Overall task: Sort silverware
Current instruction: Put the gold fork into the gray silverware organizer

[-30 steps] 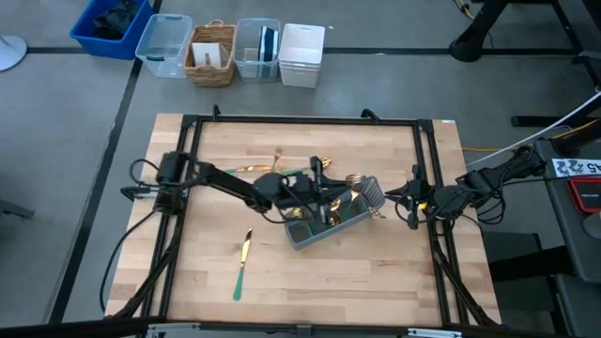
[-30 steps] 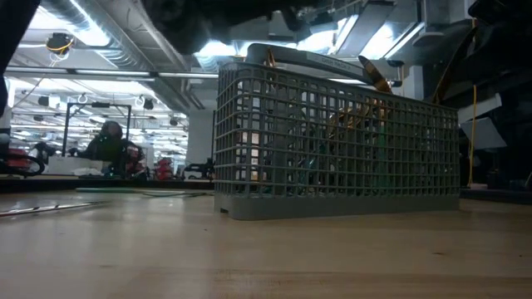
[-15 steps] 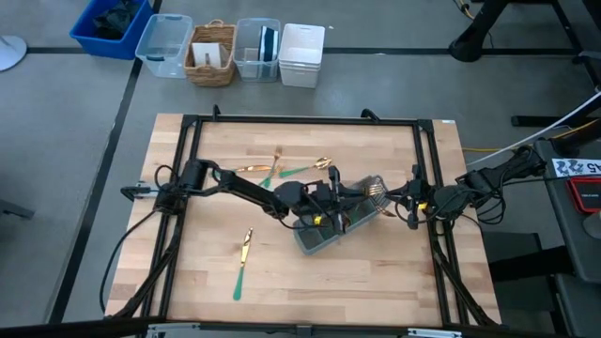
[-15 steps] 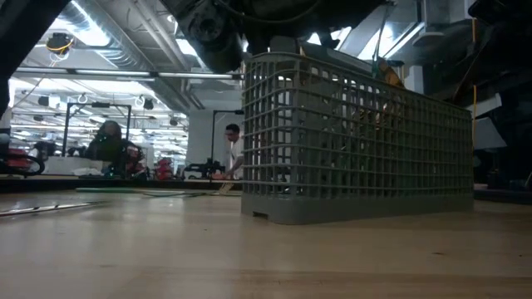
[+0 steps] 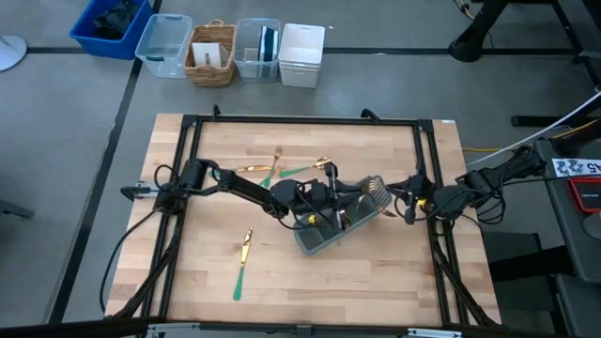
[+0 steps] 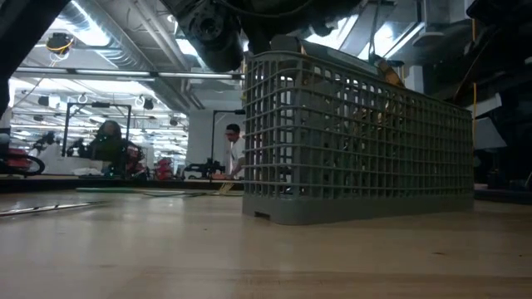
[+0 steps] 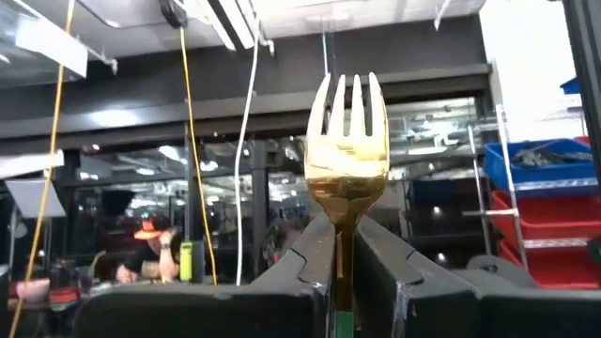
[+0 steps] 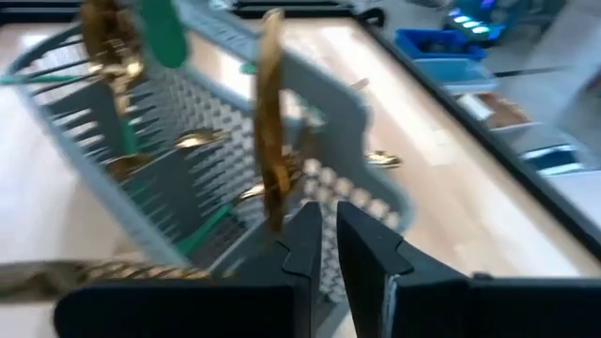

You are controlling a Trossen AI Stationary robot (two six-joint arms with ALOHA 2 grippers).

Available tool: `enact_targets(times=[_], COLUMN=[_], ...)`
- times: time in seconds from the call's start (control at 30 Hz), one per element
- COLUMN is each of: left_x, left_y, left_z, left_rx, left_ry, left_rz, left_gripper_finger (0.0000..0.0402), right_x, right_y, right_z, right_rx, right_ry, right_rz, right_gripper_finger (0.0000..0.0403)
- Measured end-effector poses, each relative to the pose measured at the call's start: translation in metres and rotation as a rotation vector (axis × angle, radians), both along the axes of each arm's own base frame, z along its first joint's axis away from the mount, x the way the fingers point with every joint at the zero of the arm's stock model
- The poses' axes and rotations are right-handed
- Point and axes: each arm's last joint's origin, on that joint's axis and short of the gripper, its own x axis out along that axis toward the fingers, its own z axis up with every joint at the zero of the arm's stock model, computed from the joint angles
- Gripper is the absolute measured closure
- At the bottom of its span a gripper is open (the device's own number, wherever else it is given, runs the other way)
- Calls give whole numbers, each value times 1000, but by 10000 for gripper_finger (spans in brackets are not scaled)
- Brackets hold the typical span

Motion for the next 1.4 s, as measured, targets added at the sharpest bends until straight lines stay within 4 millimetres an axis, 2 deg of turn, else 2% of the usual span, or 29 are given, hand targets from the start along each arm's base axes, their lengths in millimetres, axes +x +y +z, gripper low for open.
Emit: enact_targets(times=[0.17,0.47,0.8,0.9,1.0,1.23,1.4], left_x=[-1,-4,-2,-2,-2,-1,1], left_y=[12,34,55,56,55,56,56], left_z=[3,10,6,6,6,4,2], left_rx=[-8,-39,-95,-82,-85,-83,-88], left_ry=[-31,-112,-55,-54,-49,-25,1], left_rz=[10,-126,-289,-310,-331,-327,-326], left_gripper_finger=[385,387,385,386,384,385,383], right_x=[0,-1,1,4,5,5,5], right_y=[-2,-2,0,2,4,4,4], right_z=[1,-1,3,11,28,62,71], right_rx=[-7,14,-15,-63,-129,-327,-493], right_ry=[-26,-9,-41,-68,-127,-271,-303], right_rz=[-67,-64,-36,46,125,187,224], right_gripper_finger=[361,361,361,361,361,361,361])
